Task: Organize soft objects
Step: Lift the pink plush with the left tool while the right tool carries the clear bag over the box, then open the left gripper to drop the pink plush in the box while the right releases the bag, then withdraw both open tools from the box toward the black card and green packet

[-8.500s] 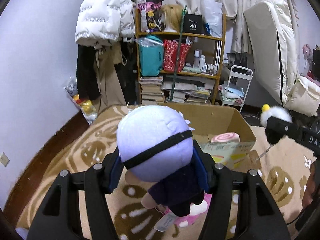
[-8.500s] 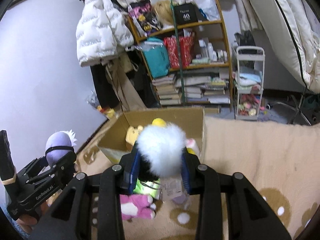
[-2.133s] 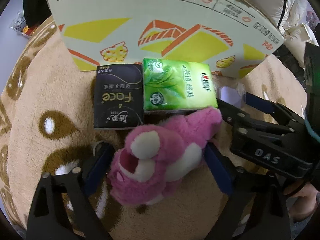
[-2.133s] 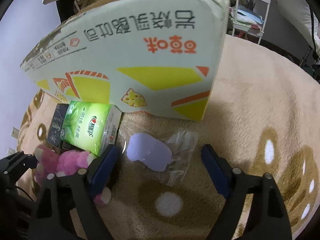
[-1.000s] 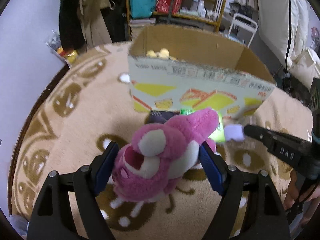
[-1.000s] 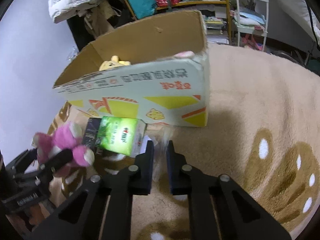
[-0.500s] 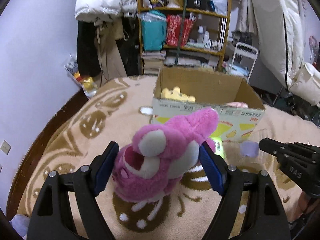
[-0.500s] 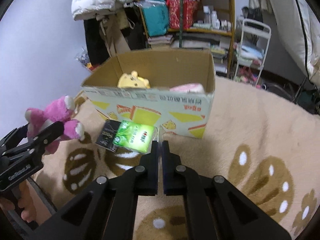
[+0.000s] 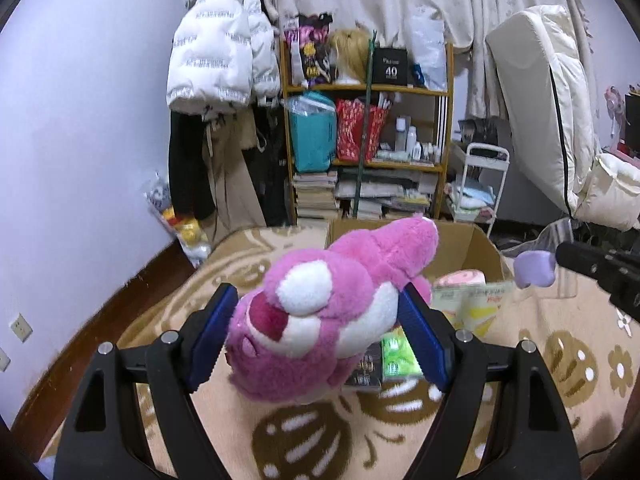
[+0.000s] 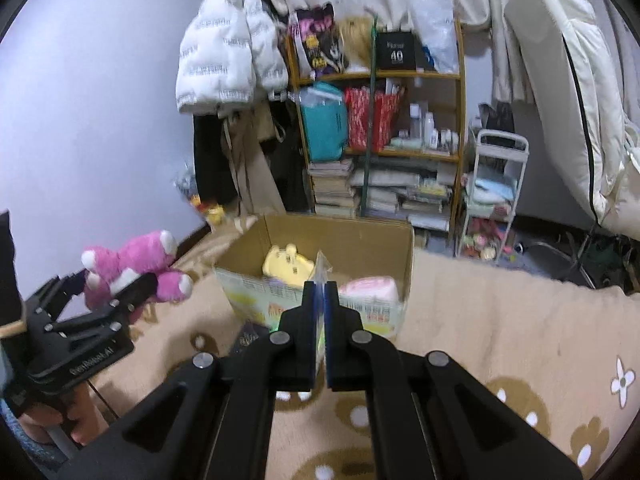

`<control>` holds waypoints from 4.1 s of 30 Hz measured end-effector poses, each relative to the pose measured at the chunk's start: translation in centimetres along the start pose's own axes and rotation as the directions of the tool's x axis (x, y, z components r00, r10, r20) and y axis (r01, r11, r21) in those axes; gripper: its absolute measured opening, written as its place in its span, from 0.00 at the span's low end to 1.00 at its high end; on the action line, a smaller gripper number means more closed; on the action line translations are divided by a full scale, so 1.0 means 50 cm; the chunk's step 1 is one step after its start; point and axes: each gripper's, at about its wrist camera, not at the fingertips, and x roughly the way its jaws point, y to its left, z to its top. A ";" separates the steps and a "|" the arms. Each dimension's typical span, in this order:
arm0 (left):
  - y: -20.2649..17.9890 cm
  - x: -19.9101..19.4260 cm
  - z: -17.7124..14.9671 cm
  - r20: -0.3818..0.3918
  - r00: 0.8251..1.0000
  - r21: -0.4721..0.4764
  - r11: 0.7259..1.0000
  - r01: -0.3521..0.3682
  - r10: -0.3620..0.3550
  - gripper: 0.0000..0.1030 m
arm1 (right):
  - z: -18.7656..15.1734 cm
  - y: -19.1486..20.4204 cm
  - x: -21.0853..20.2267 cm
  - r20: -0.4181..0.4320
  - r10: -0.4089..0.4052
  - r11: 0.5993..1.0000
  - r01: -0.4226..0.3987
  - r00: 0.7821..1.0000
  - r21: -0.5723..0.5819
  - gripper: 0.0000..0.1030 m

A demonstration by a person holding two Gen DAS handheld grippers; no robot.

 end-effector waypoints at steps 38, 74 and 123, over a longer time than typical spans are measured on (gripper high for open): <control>-0.081 0.280 0.057 -0.056 0.995 0.068 0.994 0.082 -0.079 0.81 | -0.014 -0.052 0.244 -0.022 0.022 1.000 -0.022 1.000 -0.002 0.04; -0.023 0.209 0.041 -0.140 0.990 0.052 0.999 -0.002 0.009 0.97 | -0.013 -0.040 0.196 -0.014 0.000 1.000 0.000 1.000 -0.004 0.46; 0.072 0.295 -0.053 -0.483 0.860 -0.164 0.982 0.096 -0.164 0.99 | -0.149 0.044 0.258 -0.295 0.002 0.994 -0.035 0.955 -0.107 1.00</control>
